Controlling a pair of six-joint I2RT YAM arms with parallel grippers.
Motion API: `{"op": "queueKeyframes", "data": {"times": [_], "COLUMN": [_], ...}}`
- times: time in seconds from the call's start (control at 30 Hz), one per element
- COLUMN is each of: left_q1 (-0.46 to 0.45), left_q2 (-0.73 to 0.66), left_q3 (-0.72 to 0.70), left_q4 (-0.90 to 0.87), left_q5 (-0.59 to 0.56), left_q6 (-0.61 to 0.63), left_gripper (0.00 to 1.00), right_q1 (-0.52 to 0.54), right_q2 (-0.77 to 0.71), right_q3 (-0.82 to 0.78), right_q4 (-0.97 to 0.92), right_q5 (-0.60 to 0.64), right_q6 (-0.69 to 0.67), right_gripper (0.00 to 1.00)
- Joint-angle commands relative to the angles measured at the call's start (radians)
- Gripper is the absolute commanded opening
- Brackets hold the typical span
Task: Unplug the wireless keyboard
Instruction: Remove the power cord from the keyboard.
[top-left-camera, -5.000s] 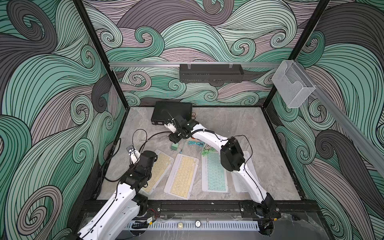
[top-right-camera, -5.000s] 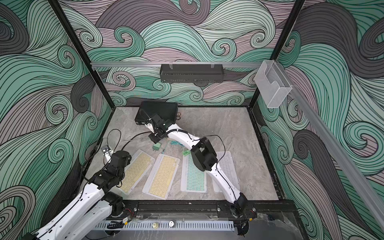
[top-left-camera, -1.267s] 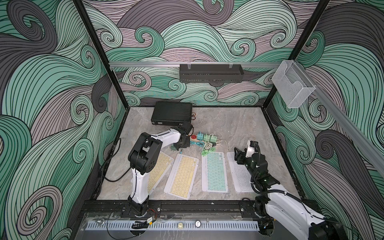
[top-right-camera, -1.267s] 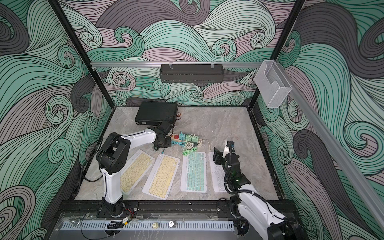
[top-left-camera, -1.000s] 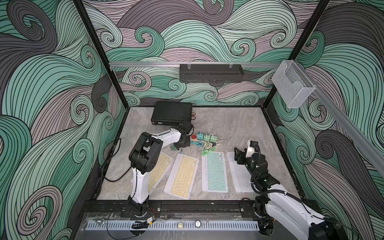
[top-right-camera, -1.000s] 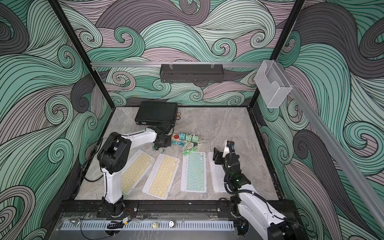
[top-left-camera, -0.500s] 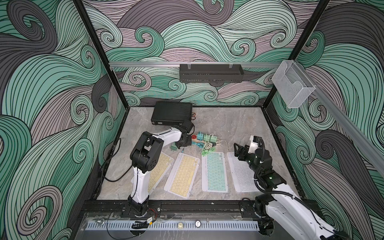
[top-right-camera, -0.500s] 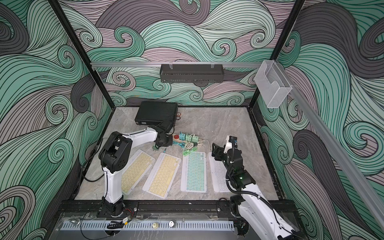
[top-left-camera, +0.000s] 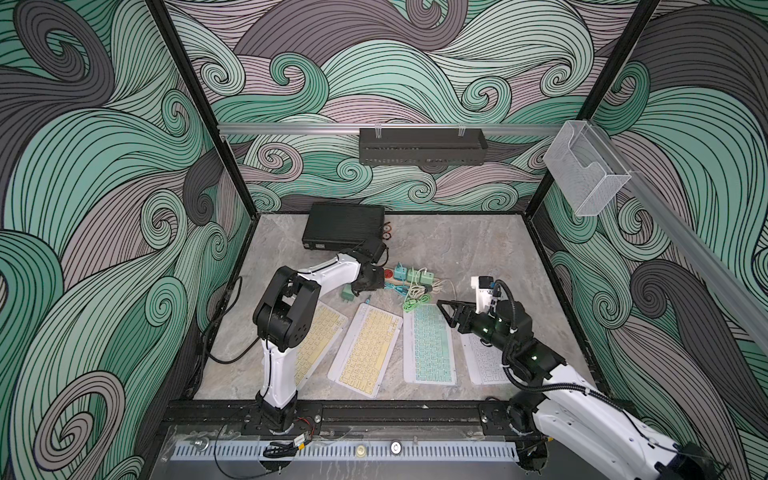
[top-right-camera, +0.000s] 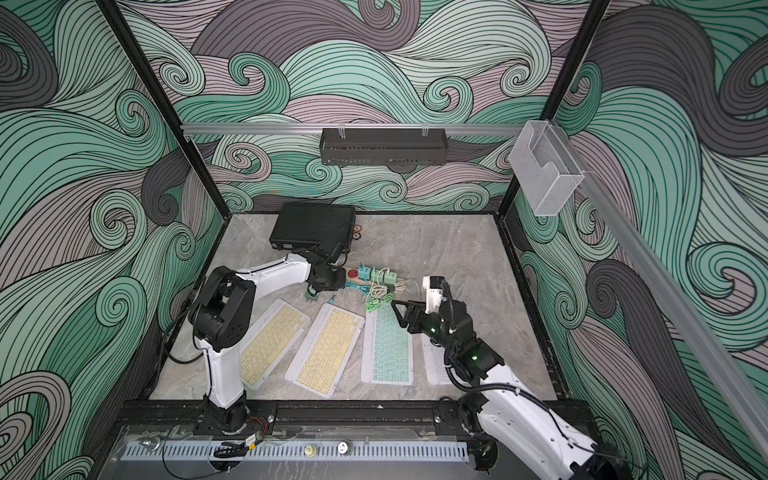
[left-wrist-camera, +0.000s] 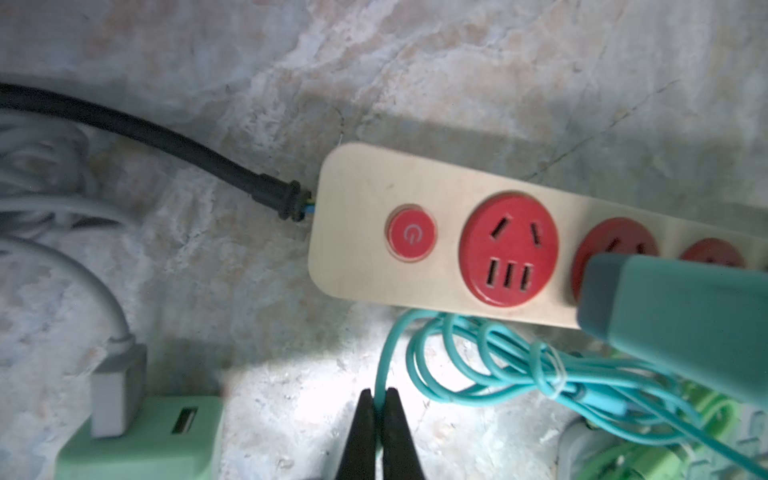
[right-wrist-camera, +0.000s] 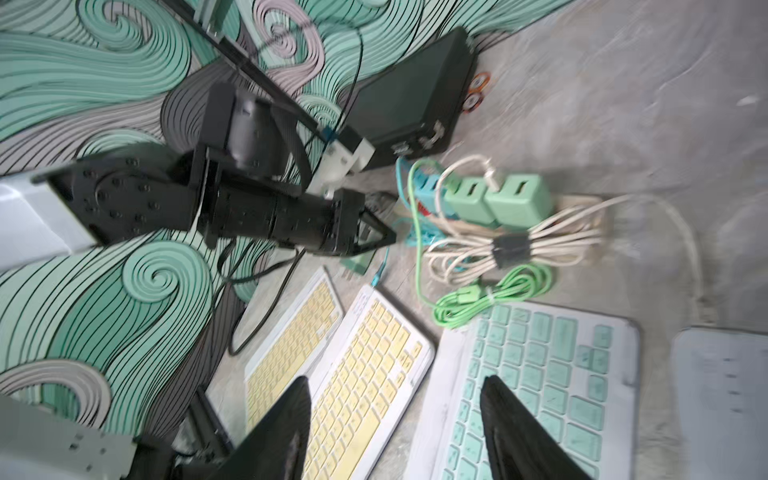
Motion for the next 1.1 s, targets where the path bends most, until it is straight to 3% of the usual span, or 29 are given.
{"op": "queueKeyframes", "data": {"times": [0.0, 0.33, 0.77, 1.07], "left_q1": [-0.006, -0.007, -0.006, -0.006], "left_q2": [-0.063, -0.144, -0.182, -0.215], "left_q3": [-0.013, -0.062, -0.054, -0.067], "left_q4": [0.009, 0.02, 0.02, 0.001], "left_q5": [0.012, 0.02, 0.06, 0.042], "left_q6": [0.009, 0.014, 0.024, 0.027], "left_gripper": [0.0, 0.0, 0.0, 0.0], "right_q1": [0.09, 0.265, 0.288, 0.288], "right_q2": [0.081, 0.44, 0.788, 0.963], "right_q3": [0.029, 0.13, 0.356, 0.43], "right_q4": [0.122, 0.34, 0.402, 0.497], "right_q5": [0.046, 0.174, 0.183, 0.136], "right_q6": [0.111, 0.279, 0.125, 0.128], "right_gripper": [0.59, 0.46, 0.35, 0.33]}}
